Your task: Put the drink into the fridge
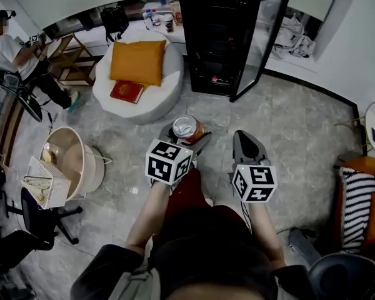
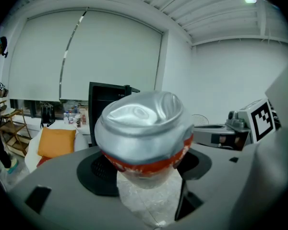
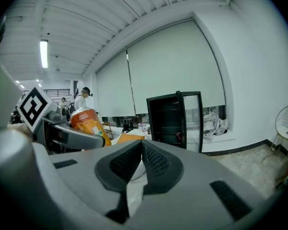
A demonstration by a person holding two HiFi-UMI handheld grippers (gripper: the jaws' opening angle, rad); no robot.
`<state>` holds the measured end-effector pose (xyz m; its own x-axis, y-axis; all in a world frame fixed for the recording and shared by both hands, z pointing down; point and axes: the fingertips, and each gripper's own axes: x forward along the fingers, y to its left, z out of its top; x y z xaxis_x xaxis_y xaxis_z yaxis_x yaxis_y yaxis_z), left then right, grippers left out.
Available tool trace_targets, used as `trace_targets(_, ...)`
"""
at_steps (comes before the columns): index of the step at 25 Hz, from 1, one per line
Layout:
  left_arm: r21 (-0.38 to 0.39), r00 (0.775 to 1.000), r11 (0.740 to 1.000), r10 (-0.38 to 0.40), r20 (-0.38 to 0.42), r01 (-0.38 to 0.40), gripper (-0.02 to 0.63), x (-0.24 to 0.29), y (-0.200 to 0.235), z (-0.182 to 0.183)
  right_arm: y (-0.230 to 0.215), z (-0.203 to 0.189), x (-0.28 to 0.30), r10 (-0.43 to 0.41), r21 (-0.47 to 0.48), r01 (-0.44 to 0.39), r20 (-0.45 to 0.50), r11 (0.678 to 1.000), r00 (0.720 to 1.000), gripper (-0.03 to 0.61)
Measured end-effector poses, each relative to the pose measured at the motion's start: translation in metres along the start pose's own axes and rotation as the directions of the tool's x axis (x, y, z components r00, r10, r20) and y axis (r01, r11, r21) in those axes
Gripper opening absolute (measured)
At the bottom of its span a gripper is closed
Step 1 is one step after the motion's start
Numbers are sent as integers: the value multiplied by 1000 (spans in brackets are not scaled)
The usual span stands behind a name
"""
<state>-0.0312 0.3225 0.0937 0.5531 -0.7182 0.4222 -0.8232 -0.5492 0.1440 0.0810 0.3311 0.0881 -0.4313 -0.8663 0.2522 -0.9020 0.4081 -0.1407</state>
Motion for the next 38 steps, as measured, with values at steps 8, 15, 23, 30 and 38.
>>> trace_targets(8,-4,1000,1000,8,-24,-8,347,38,55,11,-9,7,59,-21,4,21,-12,1000,1000,18)
trace_targets(15,3,999,1000,-10,-35,10,347,80,116,36,-19,26,133,-38,14,38,-18,999,999,18)
trace_targets(23,-14,998,999,-44,-54,43,347,116,184,54,-13,43,213,-48,12,49,-50,999,998,18)
trace_targets(30,-29,995,997,-72,-72,70,347,144,226,62,-20,47,258,-82,12,83,-82,996,993,18)
trace_targets(38,-42,991,996,-77,-108,72,347,171,252,60,-35,42,287,-111,12,114,-126,993,986,18)
